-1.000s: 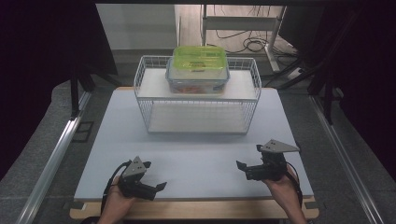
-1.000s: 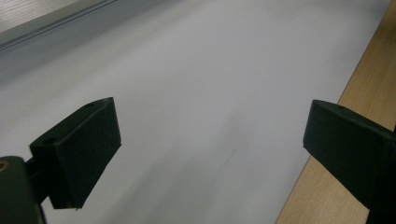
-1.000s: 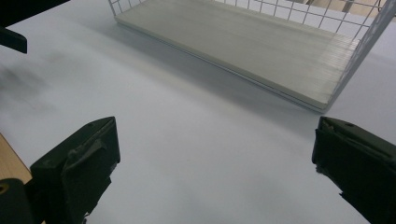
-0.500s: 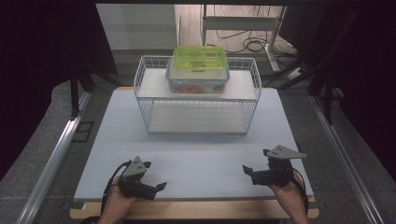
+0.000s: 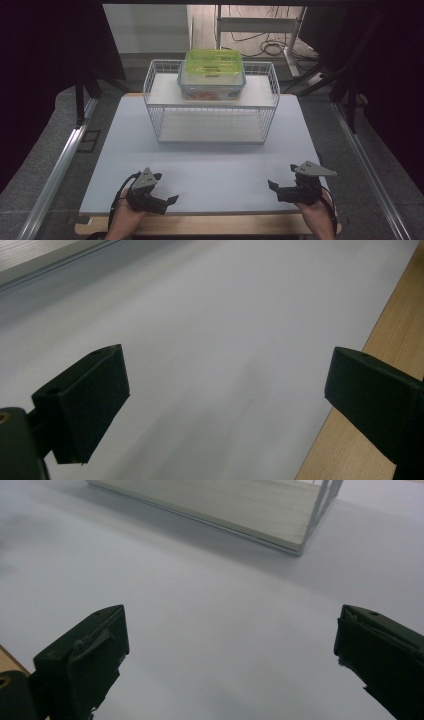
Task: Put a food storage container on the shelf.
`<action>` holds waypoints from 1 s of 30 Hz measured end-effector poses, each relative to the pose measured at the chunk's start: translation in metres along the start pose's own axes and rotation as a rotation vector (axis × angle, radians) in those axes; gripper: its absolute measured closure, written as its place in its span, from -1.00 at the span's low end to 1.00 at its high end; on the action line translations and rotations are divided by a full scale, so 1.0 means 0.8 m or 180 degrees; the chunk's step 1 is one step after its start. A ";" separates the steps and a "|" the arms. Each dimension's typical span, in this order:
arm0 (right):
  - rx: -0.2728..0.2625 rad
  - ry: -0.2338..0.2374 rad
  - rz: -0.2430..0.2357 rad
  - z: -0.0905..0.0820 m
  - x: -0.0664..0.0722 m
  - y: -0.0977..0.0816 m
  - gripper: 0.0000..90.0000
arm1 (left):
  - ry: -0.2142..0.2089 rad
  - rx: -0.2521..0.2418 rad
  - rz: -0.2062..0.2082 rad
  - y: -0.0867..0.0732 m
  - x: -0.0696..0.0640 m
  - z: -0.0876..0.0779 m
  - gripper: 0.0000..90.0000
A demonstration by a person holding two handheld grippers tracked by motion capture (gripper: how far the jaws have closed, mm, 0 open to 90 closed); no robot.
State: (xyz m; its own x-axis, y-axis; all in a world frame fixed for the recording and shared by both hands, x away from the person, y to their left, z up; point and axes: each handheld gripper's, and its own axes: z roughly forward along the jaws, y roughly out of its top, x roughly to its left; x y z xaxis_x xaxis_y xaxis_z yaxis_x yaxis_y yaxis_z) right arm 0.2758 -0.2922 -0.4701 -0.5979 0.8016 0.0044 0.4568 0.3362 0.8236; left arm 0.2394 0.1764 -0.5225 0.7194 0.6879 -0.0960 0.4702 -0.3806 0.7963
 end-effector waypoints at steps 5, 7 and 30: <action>0.0007 -0.0064 0.0030 -0.002 -0.007 -0.009 -0.97 | -0.0001 0.0008 0.0007 0.000 0.000 0.000 -0.91; 0.0021 -0.0083 0.0039 -0.003 -0.010 -0.013 -0.97 | -0.0006 0.0009 0.0007 0.000 0.000 0.001 -0.91; 0.0404 -0.0181 0.0125 0.015 -0.028 -0.044 -0.97 | -0.0026 0.0051 0.0000 0.000 0.000 0.003 -0.91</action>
